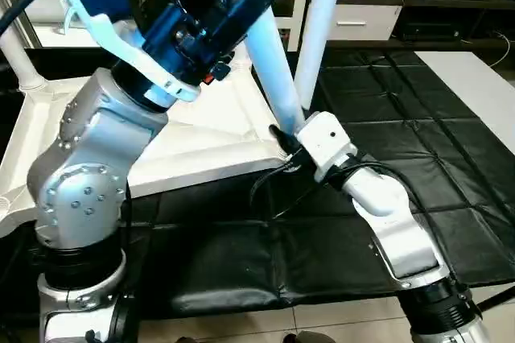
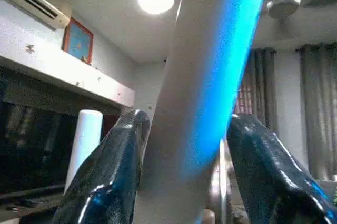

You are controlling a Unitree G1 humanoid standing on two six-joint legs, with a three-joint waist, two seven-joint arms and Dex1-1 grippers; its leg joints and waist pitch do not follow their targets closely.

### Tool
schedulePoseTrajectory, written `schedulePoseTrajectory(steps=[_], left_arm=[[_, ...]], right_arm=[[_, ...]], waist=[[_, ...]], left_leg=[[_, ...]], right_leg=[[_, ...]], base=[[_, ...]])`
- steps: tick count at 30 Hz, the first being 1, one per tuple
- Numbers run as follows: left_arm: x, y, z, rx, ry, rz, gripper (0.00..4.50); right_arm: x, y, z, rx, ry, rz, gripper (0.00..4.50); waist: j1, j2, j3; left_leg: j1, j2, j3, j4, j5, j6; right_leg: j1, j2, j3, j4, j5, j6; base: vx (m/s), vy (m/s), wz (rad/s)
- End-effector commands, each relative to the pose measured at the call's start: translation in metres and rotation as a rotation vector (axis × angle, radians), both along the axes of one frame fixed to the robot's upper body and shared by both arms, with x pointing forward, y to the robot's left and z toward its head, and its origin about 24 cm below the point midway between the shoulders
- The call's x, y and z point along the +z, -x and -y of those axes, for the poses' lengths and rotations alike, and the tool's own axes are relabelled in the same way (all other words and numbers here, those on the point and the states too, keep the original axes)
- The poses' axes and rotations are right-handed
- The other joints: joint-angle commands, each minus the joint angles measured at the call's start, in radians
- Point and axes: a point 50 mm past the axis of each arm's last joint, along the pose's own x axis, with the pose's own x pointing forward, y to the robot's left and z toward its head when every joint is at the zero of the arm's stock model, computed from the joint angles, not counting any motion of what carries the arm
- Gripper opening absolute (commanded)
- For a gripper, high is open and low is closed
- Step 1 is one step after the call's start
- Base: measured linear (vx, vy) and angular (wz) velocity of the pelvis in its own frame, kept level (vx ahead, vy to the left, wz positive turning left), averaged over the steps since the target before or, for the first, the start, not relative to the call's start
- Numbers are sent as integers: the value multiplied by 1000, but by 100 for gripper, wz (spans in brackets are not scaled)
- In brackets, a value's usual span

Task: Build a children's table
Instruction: Pick table leg

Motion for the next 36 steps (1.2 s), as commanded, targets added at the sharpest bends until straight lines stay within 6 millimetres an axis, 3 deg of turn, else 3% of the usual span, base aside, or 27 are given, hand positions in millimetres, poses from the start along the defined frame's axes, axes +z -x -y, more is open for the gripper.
schedulePoseTrajectory(steps=[1,2,3,7,9,10,11,12,13,14,15,16,17,19,20,21,22,25,26,27,29,31,33,34,36], left_arm=[[4,7,-8,-38,2,16,306],[4,8,-12,-39,6,11,306],[3,8,-16,-33,14,6,336],[3,9,-25,-15,20,-3,351],[2,6,-32,40,26,-17,386],[-5,-2,-43,142,22,-83,395],[-17,-13,-58,291,-2,-161,396],[-18,-13,-58,298,-3,-164,396],[-27,-20,-69,403,-26,-221,396],[-42,-27,-83,574,-59,-296,396],[-42,-27,-83,574,-59,-296,396],[-64,-32,-96,734,-98,-428,396],[-73,-33,-101,814,-106,-463,396],[-102,-29,-113,1021,-122,-576,396],[-102,-29,-113,1021,-122,-576,396],[-120,-19,-108,1098,-121,-577,396],[-125,-16,-105,1118,-121,-577,396],[-135,-11,-100,1160,-123,-629,396],[-142,-10,-93,1108,-220,-683,396],[-146,-10,-88,1066,-295,-718,396],[-148,-8,-81,968,-301,-718,396],[-157,-4,-67,867,-405,-699,396],[-164,-3,-61,858,-458,-687,396],[-164,-3,-61,858,-458,-687,396],[-171,-4,-55,891,-464,-655,396]], right_arm=[[5,1,7,1,-80,-38,186],[6,1,8,7,-106,-52,186],[6,1,9,14,-120,-59,186],[7,2,11,42,-112,-57,186],[8,3,12,63,-129,-61,186],[10,5,15,74,-150,-68,186],[12,8,17,87,-181,-80,186],[12,8,17,88,-183,-81,186],[13,10,19,99,-205,-91,186],[13,15,21,114,-219,-104,186],[13,15,21,114,-219,-104,186],[12,21,21,151,-222,-111,186],[12,25,20,186,-235,-114,186],[13,36,15,284,-265,-103,186],[13,36,15,284,-265,-103,186],[13,44,15,306,-296,-106,186],[12,46,16,302,-308,-109,186],[8,48,18,279,-335,-142,186],[4,50,22,260,-378,-204,186],[1,51,24,248,-409,-248,186],[0,51,28,234,-417,-260,186],[-5,50,42,164,-459,-295,186],[-10,50,50,126,-495,-329,186],[-10,50,50,126,-495,-329,186],[-18,50,59,69,-502,-349,186]], waist=[[-4,20,-75],[-4,20,-74],[-3,18,-74],[2,20,-74],[2,20,-74],[3,27,-73],[1,25,-73],[-2,35,-69],[-3,28,-69],[2,57,-71],[-3,48,-71],[0,60,-73],[-1,52,-69],[-1,55,-72],[-2,59,-75],[-2,52,-72],[0,47,-69],[1,50,-73],[0,45,-68],[5,51,-65],[2,51,-59],[-4,53,-61],[-9,61,-59],[-13,64,-61],[-18,62,-57]], left_leg=[[27,37,-30,-89,-371,-66],[29,37,-29,-88,-375,-66],[30,37,-28,-88,-376,-65],[30,38,-27,-88,-357,-72],[28,38,-28,-89,-358,-72],[28,38,-29,-90,-361,-76],[29,39,-28,-89,-365,-76],[31,39,-30,-92,-389,-76],[30,34,-30,-89,-400,-73],[35,33,-35,-90,-400,-76],[32,36,-35,-90,-398,-74],[32,35,-37,-90,-398,-74],[33,37,-36,-91,-405,-70],[29,33,-38,-87,-397,-53],[29,34,-38,-85,-395,-51],[21,40,-43,-90,-386,-40],[20,39,-41,-90,-388,-30],[27,38,-45,-90,-419,-36],[31,39,-48,-92,-442,-39],[36,37,-51,-93,-470,-43],[43,32,-54,-91,-515,-50],[39,32,-62,-98,-536,-55],[40,40,-70,-111,-586,-74],[27,41,-75,-119,-581,-76],[29,36,-72,-116,-593,-74]], right_leg=[[33,-32,29,-68,-362,-116],[32,-30,29,-68,-359,-118],[32,-31,30,-68,-357,-120],[33,-32,31,-65,-347,-125],[35,-33,31,-66,-359,-119],[35,-34,31,-66,-369,-114],[33,-33,31,-68,-369,-111],[32,-29,28,-73,-380,-97],[32,-29,28,-75,-423,-78],[31,-33,28,-74,-447,-67],[32,-31,27,-81,-442,-61],[33,-30,26,-76,-438,-54],[29,-30,26,-84,-447,-49],[30,-34,25,-89,-496,-40],[29,-34,24,-89,-493,-43],[35,-37,22,-94,-488,-41],[30,-38,22,-100,-519,-34],[20,-35,19,-104,-546,-33],[16,-33,16,-106,-534,-40],[12,-32,16,-104,-551,-37],[5,-29,10,-115,-601,-23],[16,-33,4,-121,-616,-4],[23,-32,-1,-116,-558,-18],[36,-35,-1,-109,-520,-24],[33,-40,-4,-120,-554,-17]], base=[[0,0,0],[0,0,0],[0,0,0],[0,0,0],[0,0,0],[0,0,0],[0,0,0],[0,0,0],[0,0,0],[0,0,0],[0,0,0],[0,0,0],[0,0,0],[0,0,0],[0,0,0],[0,0,0],[0,0,0],[0,0,0],[0,0,0],[0,0,0],[0,0,0],[0,0,0],[0,0,0],[0,0,0],[0,0,0]])
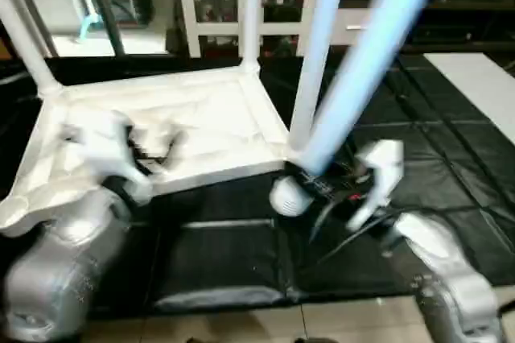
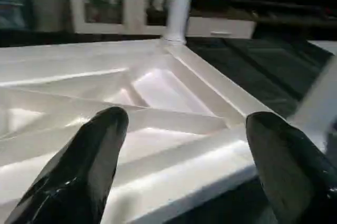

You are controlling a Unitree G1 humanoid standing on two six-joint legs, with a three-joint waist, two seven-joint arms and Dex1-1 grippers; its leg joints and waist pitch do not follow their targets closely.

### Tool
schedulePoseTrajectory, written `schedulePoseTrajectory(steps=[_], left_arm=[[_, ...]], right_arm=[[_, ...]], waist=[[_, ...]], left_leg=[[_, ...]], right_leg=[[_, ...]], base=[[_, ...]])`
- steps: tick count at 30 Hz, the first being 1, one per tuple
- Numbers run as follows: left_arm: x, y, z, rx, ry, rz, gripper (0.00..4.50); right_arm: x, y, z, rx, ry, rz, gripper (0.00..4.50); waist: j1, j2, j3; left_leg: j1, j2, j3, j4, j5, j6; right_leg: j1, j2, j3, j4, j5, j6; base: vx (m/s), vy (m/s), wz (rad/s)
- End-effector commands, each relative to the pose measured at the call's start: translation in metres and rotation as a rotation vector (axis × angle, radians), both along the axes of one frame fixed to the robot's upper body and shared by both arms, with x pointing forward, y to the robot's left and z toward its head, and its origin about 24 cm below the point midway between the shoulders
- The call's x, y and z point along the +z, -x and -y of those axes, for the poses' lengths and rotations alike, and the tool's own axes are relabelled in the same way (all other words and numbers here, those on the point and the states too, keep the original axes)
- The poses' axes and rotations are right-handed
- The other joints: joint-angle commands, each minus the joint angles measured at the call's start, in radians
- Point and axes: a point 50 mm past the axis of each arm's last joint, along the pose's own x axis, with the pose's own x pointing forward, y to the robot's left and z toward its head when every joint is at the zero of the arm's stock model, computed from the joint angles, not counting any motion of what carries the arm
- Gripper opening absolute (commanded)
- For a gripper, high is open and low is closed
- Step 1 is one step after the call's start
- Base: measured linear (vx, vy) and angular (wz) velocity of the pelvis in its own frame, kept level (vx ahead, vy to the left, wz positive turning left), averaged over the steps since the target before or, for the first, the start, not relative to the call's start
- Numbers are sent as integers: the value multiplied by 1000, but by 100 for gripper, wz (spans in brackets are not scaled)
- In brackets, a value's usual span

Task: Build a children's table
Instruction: Pick table leg, then move to table

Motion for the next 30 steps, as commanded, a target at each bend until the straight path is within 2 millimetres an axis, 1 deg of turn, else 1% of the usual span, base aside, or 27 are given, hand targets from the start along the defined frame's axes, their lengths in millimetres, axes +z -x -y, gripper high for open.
schedulePoseTrajectory(steps=[1,3,6,7,8,9,10,11,12,13,14,15,16,17,18,19,20,21,22,23,24,25,26,27,28,29,30], left_arm=[[-7,0,8,7,-44,31,396],[-9,-1,11,17,-54,40,396],[-9,-5,16,20,-70,59,396],[-8,-6,18,16,-81,64,396],[-8,-7,19,9,-84,66,396],[-7,-9,22,-3,-99,74,396],[-7,-10,24,-4,-108,81,396],[-7,-10,24,-4,-108,81,396],[-8,-11,24,0,-111,88,396],[-9,-11,24,3,-114,93,396],[-9,-11,24,3,-114,93,396],[-9,-11,25,5,-120,102,396],[-10,-11,25,3,-122,106,396],[-9,-11,25,-3,-134,114,396],[-9,-11,25,-4,-143,117,396],[-9,-12,25,-3,-146,118,396],[-9,-12,25,-1,-147,119,396],[-8,-13,24,2,-142,123,396],[-8,-13,24,3,-142,124,396],[-8,-13,24,7,-142,127,396],[-8,-14,24,10,-143,130,396],[-8,-14,24,10,-144,132,396],[-8,-14,24,10,-148,134,396],[-8,-15,24,10,-152,136,396],[-8,-15,23,13,-154,138,396],[-8,-16,23,17,-154,139,396],[-8,-17,22,22,-153,141,396]], right_arm=[[-8,0,11,-59,-4,-30,186],[-9,0,12,-65,-3,-23,186],[-8,-2,11,-107,12,0,186],[-9,-3,10,-120,13,-14,186],[-9,-3,10,-123,18,-17,186],[-9,-4,10,-132,21,-36,186],[-11,-6,12,-159,45,-51,186],[-11,-6,12,-159,45,-51,186],[-13,-8,13,-174,62,-56,186],[-14,-9,14,-186,79,-50,186],[-14,-9,14,-186,79,-50,186],[-15,-10,14,-191,89,-33,186],[-15,-11,13,-189,93,-25,186],[-14,-12,11,-185,98,-13,186],[-14,-13,10,-183,98,-11,186],[-13,-13,9,-173,101,-7,186],[-12,-13,7,-164,105,-3,186],[-11,-13,5,-144,112,4,186],[-11,-13,4,-137,113,4,186],[-10,-12,3,-126,114,4,186],[-11,-12,1,-110,124,1,186],[-12,-12,1,-105,131,0,186],[-14,-12,0,-98,147,2,186],[-15,-11,0,-94,157,2,186],[-17,-11,0,-96,164,1,186],[-18,-12,0,-101,166,0,186],[-18,-13,0,-109,167,-2,186]], waist=[[-15,16,-49],[-27,3,-47],[-52,9,-40],[-62,17,-35],[-63,24,-27],[-10,32,-26],[17,15,-25],[12,-19,-43],[12,-58,-17],[1,-31,-37],[12,-64,-45],[46,-58,-62],[49,-39,-74],[34,-25,-73],[15,2,-74],[0,10,-71],[-17,16,-67],[-29,30,-54],[-32,31,-50],[-33,19,-47],[-33,7,-45],[-17,-12,-45],[-16,-35,-55],[13,-53,-68],[-2,-37,-64],[-8,-40,-64],[-6,-26,-54]], left_leg=[[36,41,-45,-112,-606,-71],[39,37,-45,-105,-615,-62],[32,37,-56,-111,-672,-59],[30,42,-56,-127,-731,-49],[12,50,-54,-156,-776,-50],[-77,77,-25,-247,-870,-55],[-72,59,39,-252,-825,-18],[-24,49,40,-189,-687,-5],[98,-22,-19,183,-207,-7],[9,-30,-75,190,-117,20],[-97,-47,-118,178,-126,-2],[-66,-35,-124,139,-196,35],[-49,-33,-120,99,-179,91],[-20,-24,-106,39,-130,152],[23,-8,-96,-22,-126,251],[46,-3,-96,-41,-152,304],[55,4,-99,-60,-178,346],[43,13,-87,-106,-279,346],[39,19,-78,-132,-336,326],[52,37,-58,-160,-434,272],[53,46,-46,-166,-470,244],[59,18,12,-145,-572,124],[78,-9,27,-80,-573,81],[19,1,-59,100,-347,83],[-55,2,-150,168,-181,44],[-68,5,-159,152,-187,17],[-40,6,-152,49,-242,32]], right_leg=[[10,-42,10,-98,-587,-18],[7,-42,-2,-116,-651,1],[21,-41,-35,-124,-712,34],[37,-39,-59,-113,-688,21],[60,-29,-75,-85,-649,14],[154,-12,-63,156,-389,-29],[136,1,-42,187,-295,-32],[102,-27,24,149,-538,22],[-143,-182,121,-193,-1322,129],[-54,-210,196,-154,-1343,101],[57,-203,166,-73,-1138,112],[44,-190,213,-66,-883,37],[59,-155,208,-54,-618,-111],[39,-99,158,-46,-455,-219],[-3,-33,98,-9,-361,-240],[-24,-2,65,11,-335,-234],[-34,18,36,33,-312,-223],[-31,37,-10,81,-287,-180],[-27,41,-30,114,-260,-149],[-20,17,-55,131,-176,-71],[-11,-3,-53,114,-181,-53],[-21,-51,-19,32,-317,-46],[-38,-103,30,-33,-446,-62],[29,-297,184,-137,-662,-74],[70,-339,201,-132,-760,-94],[77,-317,175,-120,-774,-108],[42,-197,111,-95,-727,-157]], base=[[0,0,0],[0,0,0],[0,0,0],[-51,14,-10],[-51,14,-10],[-103,5,-5],[-80,-75,5],[-80,-75,5],[33,-129,4],[85,-20,-13],[85,-20,-13],[3,59,13],[-46,23,26],[-97,73,45],[-95,114,38],[-136,190,46],[-84,140,27],[-73,187,18],[-56,191,22],[-56,191,22],[-44,122,20],[-35,94,30],[-35,94,30],[4,182,17],[19,130,-5],[1,234,-18],[-42,222,-6]])
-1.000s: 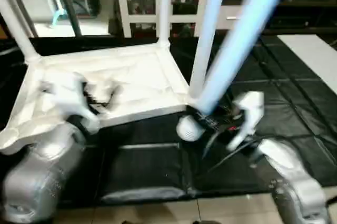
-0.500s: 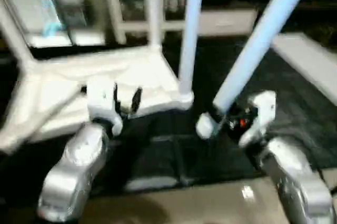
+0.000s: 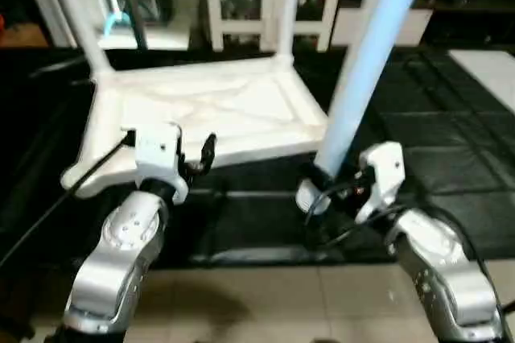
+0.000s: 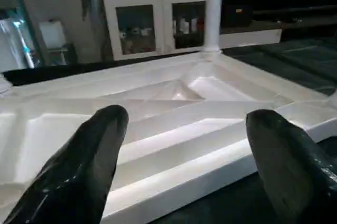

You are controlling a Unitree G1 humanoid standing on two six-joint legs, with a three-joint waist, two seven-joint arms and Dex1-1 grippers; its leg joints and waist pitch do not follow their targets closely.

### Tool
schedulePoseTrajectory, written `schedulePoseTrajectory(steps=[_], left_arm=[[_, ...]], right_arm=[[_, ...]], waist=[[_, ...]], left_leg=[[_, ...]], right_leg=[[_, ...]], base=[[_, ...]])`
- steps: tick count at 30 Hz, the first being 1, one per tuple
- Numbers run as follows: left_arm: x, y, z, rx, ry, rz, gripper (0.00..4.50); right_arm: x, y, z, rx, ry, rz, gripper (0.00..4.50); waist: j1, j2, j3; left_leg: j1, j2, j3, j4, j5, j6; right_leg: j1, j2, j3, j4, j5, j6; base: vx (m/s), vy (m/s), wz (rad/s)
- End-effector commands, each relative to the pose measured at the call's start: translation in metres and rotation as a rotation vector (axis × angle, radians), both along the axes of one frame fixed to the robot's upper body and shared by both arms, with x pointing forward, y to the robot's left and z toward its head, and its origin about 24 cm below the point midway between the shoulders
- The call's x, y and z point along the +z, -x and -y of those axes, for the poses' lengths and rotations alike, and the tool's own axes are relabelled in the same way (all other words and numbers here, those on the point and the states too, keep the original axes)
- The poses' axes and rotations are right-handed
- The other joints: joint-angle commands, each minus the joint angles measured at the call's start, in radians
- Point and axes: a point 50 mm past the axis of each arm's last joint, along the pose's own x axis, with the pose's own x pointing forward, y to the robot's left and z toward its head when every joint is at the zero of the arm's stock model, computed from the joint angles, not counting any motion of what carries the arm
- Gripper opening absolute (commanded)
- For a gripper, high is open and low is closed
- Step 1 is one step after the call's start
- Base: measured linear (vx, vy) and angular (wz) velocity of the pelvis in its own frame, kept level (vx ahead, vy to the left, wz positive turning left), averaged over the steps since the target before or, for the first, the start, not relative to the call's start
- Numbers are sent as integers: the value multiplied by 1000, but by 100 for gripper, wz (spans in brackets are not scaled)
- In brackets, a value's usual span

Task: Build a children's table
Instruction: Move to table

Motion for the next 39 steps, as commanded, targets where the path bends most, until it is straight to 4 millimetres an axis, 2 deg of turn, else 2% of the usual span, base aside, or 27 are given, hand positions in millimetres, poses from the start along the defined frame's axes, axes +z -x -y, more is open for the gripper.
schedulePoseTrajectory(steps=[1,2,4,6,7,8,9,10,11,12,13,14,15,17,18,20,21,23,24,26,27,29,32,33,35,36,39], left_arm=[[3,-4,-5,20,-15,19,396],[3,-4,-5,21,-16,19,396],[2,-4,-5,22,-16,20,396],[2,-4,-5,23,-16,22,396],[2,-4,-5,24,-17,22,396],[3,-4,-6,24,-18,25,396],[3,-5,-6,25,-19,26,396],[3,-5,-6,25,-20,27,396],[3,-5,-6,26,-20,28,396],[3,-6,-7,26,-21,29,396],[3,-6,-7,27,-22,29,396],[4,-6,-8,28,-24,29,396],[4,-6,-8,29,-24,30,396],[4,-7,-10,36,-23,33,396],[6,-7,-11,41,-36,39,396],[7,-8,-15,78,-72,53,396],[6,-8,-16,80,-58,46,396],[5,-7,-19,80,-34,38,396],[4,-7,-20,83,-36,39,396],[4,-5,-21,85,-38,44,396],[4,-3,-22,84,-25,45,396],[4,-2,-23,86,-20,51,396],[5,0,-24,82,-36,62,396],[5,0,-24,80,-42,60,396],[5,0,-25,81,-40,61,396],[5,1,-25,76,-36,63,396],[5,1,-25,74,-39,63,396]], right_arm=[[2,-2,-5,5,5,23,186],[2,-2,-5,4,6,23,186],[2,-4,-4,-6,15,28,186],[1,-5,-4,-10,17,29,186],[1,-6,-4,-12,19,30,186],[1,-7,-3,-19,23,33,186],[1,-8,-3,-21,24,34,186],[1,-8,-3,-25,26,36,186],[1,-9,-3,-28,28,38,186],[1,-9,-4,-29,29,39,186],[1,-9,-4,-30,29,39,186],[1,-10,-4,-31,29,40,186],[1,-10,-4,-32,29,40,186],[0,-11,-5,-34,30,43,186],[0,-11,-5,-35,30,45,186],[0,-11,-6,-36,30,47,186],[0,-11,-6,-36,30,48,186],[0,-12,-6,-42,26,51,186],[1,-12,-6,-46,24,54,186],[2,-13,-5,-56,20,65,186],[4,-16,-3,-84,5,65,186],[6,-19,-2,-106,-11,64,186],[10,-22,0,-130,-52,69,186],[12,-23,-1,-120,-68,75,186],[13,-22,-1,-110,-67,78,186],[12,-22,-2,-102,-68,76,186],[11,-20,-5,-75,-77,75,186]], waist=[[-19,10,-36],[-66,29,-47],[-53,33,-38],[-41,2,-46],[-28,-39,-62],[12,-44,-48],[-11,-62,-74],[7,-45,-52],[4,-54,-41],[15,-37,-44],[9,-14,-50],[-12,8,-40],[-50,30,-42],[-39,25,-30],[-33,25,-31],[-18,-12,-44],[8,-11,-42],[-14,11,-47],[-23,34,-39],[-15,33,-36],[-9,39,-39],[-6,14,-62],[35,-38,-60],[59,-47,-62],[60,-29,-56],[54,-18,-51],[39,-17,-42]], left_leg=[[35,46,-25,-193,-181,122],[62,62,-41,-245,-185,193],[77,78,-35,-250,2,315],[92,104,-28,-251,99,403],[58,81,0,-231,-7,315],[15,48,25,-119,-137,202],[-52,30,-60,55,-92,28],[-72,22,-71,56,-60,-53],[-66,23,-64,36,-77,-64],[-25,32,-43,-51,-62,-39],[20,38,-19,-148,-44,56],[51,63,-28,-199,-132,120],[71,106,-45,-260,-203,209],[85,110,-34,-279,-193,317],[89,113,-32,-283,-190,316],[73,130,-42,-277,-238,211],[53,119,-19,-232,-329,42],[45,155,-61,-255,-396,-113],[60,220,-110,-317,-469,-193],[44,242,-97,-364,-478,-184],[40,209,-59,-353,-455,-141],[50,132,-28,-300,-344,-57],[-18,63,34,-201,-138,1],[-13,76,34,-180,-19,57],[-18,99,33,-222,36,70],[-3,116,33,-244,-65,51],[19,121,28,-259,-382,-47]], right_leg=[[-19,69,-8,-63,-533,-223],[-38,121,-44,77,-286,-165],[-56,110,-67,109,-158,-130],[-41,74,-51,69,-118,-104],[2,-14,15,-16,-100,-109],[27,-168,126,-118,-224,-169],[93,-254,183,-150,-366,-193],[82,-190,148,-150,-454,-239],[80,-150,119,-152,-482,-279],[69,-78,59,-146,-501,-334],[43,11,18,-117,-471,-324],[-1,86,-11,-62,-411,-295],[-15,118,-42,60,-254,-233],[-16,104,-78,85,-136,-180],[-10,95,-76,75,-131,-172],[29,35,-19,2,-98,-164],[37,-43,42,-66,-160,-262],[57,14,20,-40,-165,-268],[33,67,-3,17,-148,-152],[16,94,-17,94,-139,-49],[13,95,-26,93,-119,-48],[33,50,3,-14,-70,-93],[67,-73,62,-122,-199,-137],[67,-86,81,-127,-258,-119],[68,-32,43,-109,-262,-163],[55,-1,30,-102,-273,-194],[51,5,29,-105,-458,-193]], base=[[-78,338,6],[-59,234,18],[-60,217,4],[-55,184,-6],[-74,166,-5],[-74,166,-5],[-66,206,-14],[-64,225,-27],[-64,225,-27],[-86,244,-9],[-97,249,18],[-97,249,18],[-99,276,18],[-73,282,4],[-61,211,-2],[-66,154,-7],[-85,149,4],[-84,143,2],[-68,77,0],[-62,21,12],[-53,-37,13],[-55,-93,2],[-56,-128,-18],[-49,-112,-13],[-41,-79,-14],[0,0,0],[0,0,0]])
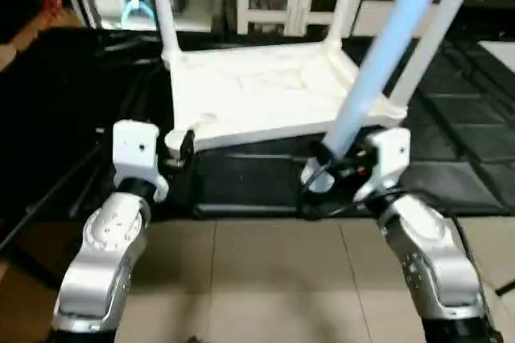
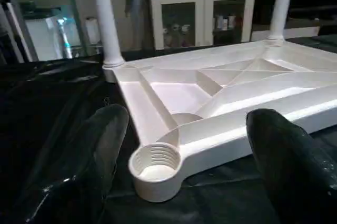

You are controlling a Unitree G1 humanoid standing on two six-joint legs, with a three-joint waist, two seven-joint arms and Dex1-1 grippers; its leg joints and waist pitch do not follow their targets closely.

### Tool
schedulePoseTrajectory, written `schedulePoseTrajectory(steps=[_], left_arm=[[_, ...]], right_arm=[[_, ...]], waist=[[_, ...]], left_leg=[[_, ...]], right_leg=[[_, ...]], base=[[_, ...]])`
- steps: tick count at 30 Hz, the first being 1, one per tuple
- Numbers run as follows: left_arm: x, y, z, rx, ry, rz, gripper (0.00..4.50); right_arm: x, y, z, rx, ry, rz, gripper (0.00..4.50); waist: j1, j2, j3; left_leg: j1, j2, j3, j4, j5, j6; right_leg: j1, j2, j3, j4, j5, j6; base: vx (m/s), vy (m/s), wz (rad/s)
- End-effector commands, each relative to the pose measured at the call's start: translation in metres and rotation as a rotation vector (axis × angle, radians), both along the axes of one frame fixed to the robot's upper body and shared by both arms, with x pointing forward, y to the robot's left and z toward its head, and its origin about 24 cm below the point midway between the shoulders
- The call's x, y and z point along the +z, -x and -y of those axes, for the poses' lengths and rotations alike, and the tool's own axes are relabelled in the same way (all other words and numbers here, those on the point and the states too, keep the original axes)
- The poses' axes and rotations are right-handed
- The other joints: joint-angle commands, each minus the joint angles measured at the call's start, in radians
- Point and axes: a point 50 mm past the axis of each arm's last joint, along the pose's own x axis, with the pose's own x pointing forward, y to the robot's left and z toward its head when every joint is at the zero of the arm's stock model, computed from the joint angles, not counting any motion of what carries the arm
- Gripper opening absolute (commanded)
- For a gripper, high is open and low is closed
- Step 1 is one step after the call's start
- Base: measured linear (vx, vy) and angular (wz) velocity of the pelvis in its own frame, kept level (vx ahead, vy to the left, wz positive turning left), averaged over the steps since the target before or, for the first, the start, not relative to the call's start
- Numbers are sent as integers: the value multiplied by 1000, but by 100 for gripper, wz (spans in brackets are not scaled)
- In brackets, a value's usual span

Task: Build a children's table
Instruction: Move to table

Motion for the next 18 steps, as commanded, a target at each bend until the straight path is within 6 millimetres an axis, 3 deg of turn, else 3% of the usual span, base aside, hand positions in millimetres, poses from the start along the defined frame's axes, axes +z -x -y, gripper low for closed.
schedulePoseTrajectory(steps=[1,3,5,6,8,9,10,11,12,13,14,15,16,17,18], left_arm=[[5,1,-1,-4,-7,24,396],[5,1,-1,-5,-9,23,396],[5,1,0,-8,-12,24,396],[5,1,1,-13,-17,26,396],[5,1,2,-20,-23,27,396],[5,1,3,-23,-26,28,396],[5,1,3,-25,-28,28,396],[5,1,3,-25,-28,28,396],[5,1,3,-25,-28,28,396],[5,1,3,-25,-28,27,396],[5,1,3,-25,-28,27,396],[6,0,3,-26,-28,28,396],[6,0,3,-26,-28,28,396],[6,0,3,-25,-29,29,396],[6,0,3,-26,-30,29,396]], right_arm=[[5,1,-3,25,-14,23,186],[4,2,-5,38,-13,19,186],[3,2,-6,48,-6,15,186],[3,2,-6,52,2,18,186],[3,2,-7,55,6,16,186],[3,2,-7,55,5,15,186],[3,2,-7,55,4,14,186],[3,2,-6,54,4,14,186],[2,2,-6,52,5,13,186],[2,2,-6,51,6,13,186],[2,2,-6,51,6,13,186],[2,2,-6,49,6,14,186],[2,2,-6,49,6,14,186],[2,1,-6,49,4,15,186],[2,2,-6,49,3,16,186]], waist=[[-4,2,-36],[-7,2,-35],[-15,7,-24],[-22,9,-25],[-32,15,-28],[-26,8,-26],[-26,16,-37],[-27,19,-39],[-20,16,-38],[-20,24,-43],[-29,21,-39],[-53,51,-51],[-53,51,-51],[-89,64,-55],[-86,50,-57]], left_leg=[[51,95,-57,-89,-604,-92],[63,91,-55,-84,-657,-86],[78,90,-57,-90,-721,-84],[87,91,-62,-94,-743,-89],[86,96,-70,-112,-744,-91],[44,76,-84,-127,-715,-55],[34,63,-70,-117,-624,-7],[29,63,-67,-113,-569,19],[-25,39,-68,-100,-419,94],[-10,34,-67,-85,-320,147],[-6,31,-72,-87,-299,170],[112,41,-141,-111,-247,263],[112,41,-141,-111,-247,263],[216,78,-249,-101,-210,428],[225,89,-297,-76,-39,542]], right_leg=[[10,-104,64,-123,-488,-95],[16,-100,59,-140,-577,-73],[21,-87,44,-153,-624,-58],[29,-81,37,-156,-601,-59],[50,-75,32,-149,-493,-71],[85,-84,16,-148,-427,-86],[112,-103,15,-161,-404,-100],[122,-109,10,-167,-391,-108],[175,-128,-14,-191,-380,-94],[185,-134,-37,-207,-388,-74],[184,-121,-50,-207,-379,-77],[134,-21,-92,-137,-250,-89],[134,-21,-92,-137,-250,-89],[31,23,-67,-22,-234,-62],[-26,19,-23,47,-213,-9]], base=[[0,0,0],[0,0,0],[0,0,0],[0,0,0],[62,58,-17],[81,54,-7],[73,43,15],[73,43,15],[71,39,28],[103,40,43],[103,40,43],[176,35,58],[116,15,31],[206,22,57],[153,-10,62]])
